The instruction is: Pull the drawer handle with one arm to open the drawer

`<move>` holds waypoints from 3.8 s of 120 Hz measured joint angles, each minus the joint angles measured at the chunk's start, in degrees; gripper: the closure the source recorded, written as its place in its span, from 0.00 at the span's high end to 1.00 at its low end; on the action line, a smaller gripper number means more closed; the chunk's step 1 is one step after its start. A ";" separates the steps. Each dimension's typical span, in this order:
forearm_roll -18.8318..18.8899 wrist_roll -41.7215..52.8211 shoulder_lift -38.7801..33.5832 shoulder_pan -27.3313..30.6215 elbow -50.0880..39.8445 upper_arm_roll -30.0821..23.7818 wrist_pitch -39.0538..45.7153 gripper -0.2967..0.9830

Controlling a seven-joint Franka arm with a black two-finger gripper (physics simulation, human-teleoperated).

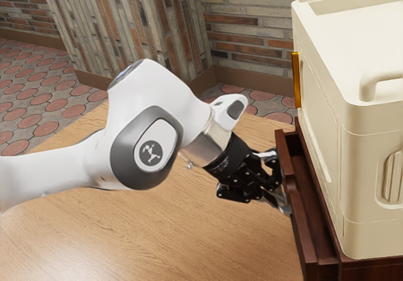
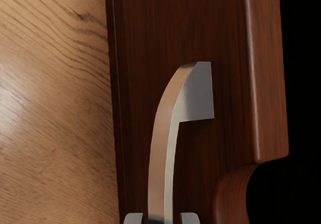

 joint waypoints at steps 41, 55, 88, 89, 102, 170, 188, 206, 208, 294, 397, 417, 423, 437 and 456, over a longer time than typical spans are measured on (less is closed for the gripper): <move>1.13 -0.02 -3.00 0.09 -2.75 0.97 -0.22 0.23; 1.17 -0.02 -3.69 0.17 -3.62 1.71 -0.26 0.23; 1.77 -0.01 -5.02 0.19 -3.82 2.88 -0.91 0.23; 1.80 -0.02 -5.09 0.19 -3.83 2.90 -0.95 0.23; 2.03 -0.07 -5.65 0.20 -4.31 3.00 -1.37 0.23; 2.22 -0.16 -7.18 0.18 -6.61 4.27 -1.85 0.23; 2.24 -0.13 -8.15 0.19 -7.50 4.41 -1.86 0.24; 2.29 -0.14 -8.92 0.18 -8.64 4.88 -1.87 0.24; 2.28 -0.13 -8.98 0.18 -8.73 4.91 -1.87 0.24; 3.62 0.11 -12.72 1.17 -12.57 6.96 -1.89 0.24; 4.64 0.24 -17.28 1.15 -16.27 8.69 -3.16 0.24; 5.38 0.23 -18.95 1.15 -16.60 9.99 -3.57 0.24; 5.51 0.24 -19.84 1.16 -16.47 10.34 -3.75 0.26; 5.67 0.31 -23.88 1.09 -15.93 11.68 -4.12 0.41; 8.44 0.38 -25.26 1.14 -4.23 13.39 -11.66 0.60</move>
